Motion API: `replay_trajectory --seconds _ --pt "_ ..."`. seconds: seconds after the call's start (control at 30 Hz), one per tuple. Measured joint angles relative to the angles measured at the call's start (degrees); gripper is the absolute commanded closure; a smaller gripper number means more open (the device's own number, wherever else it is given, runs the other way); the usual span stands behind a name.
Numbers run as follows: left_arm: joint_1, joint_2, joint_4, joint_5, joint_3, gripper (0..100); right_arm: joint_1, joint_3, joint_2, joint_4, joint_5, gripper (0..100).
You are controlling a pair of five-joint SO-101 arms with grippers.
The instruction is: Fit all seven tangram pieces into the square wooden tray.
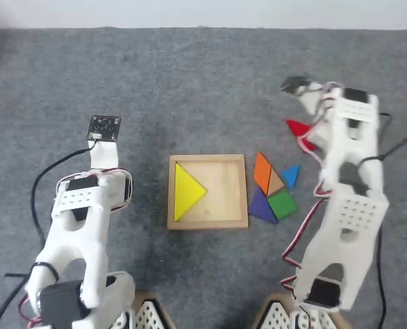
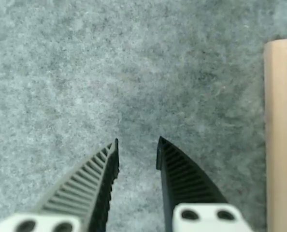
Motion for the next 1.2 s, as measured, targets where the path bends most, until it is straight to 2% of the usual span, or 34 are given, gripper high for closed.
replay_trajectory --seconds 0.23,0.53,0.7,0.9,1.07,1.2 --pt "0.0 0.0 0.0 -0.1 0.0 88 11.3 -6.9 5.2 12.5 0.4 53.0" --pt "0.0 0.0 0.0 -0.2 0.0 88 15.3 -6.3 1.4 16.9 3.0 52.9" --pt "0.0 0.0 0.0 -0.2 0.0 88 7.8 -6.3 -5.9 17.9 7.5 52.7" --pt "0.0 0.0 0.0 -0.2 0.0 88 -3.1 -6.3 -7.1 17.4 14.8 52.7" --pt "0.0 0.0 0.0 -0.2 0.0 88 -6.1 -6.3 -4.2 15.6 20.2 52.7" --pt "0.0 0.0 0.0 -0.2 0.0 88 -5.9 -6.3 0.0 12.0 21.2 52.7"
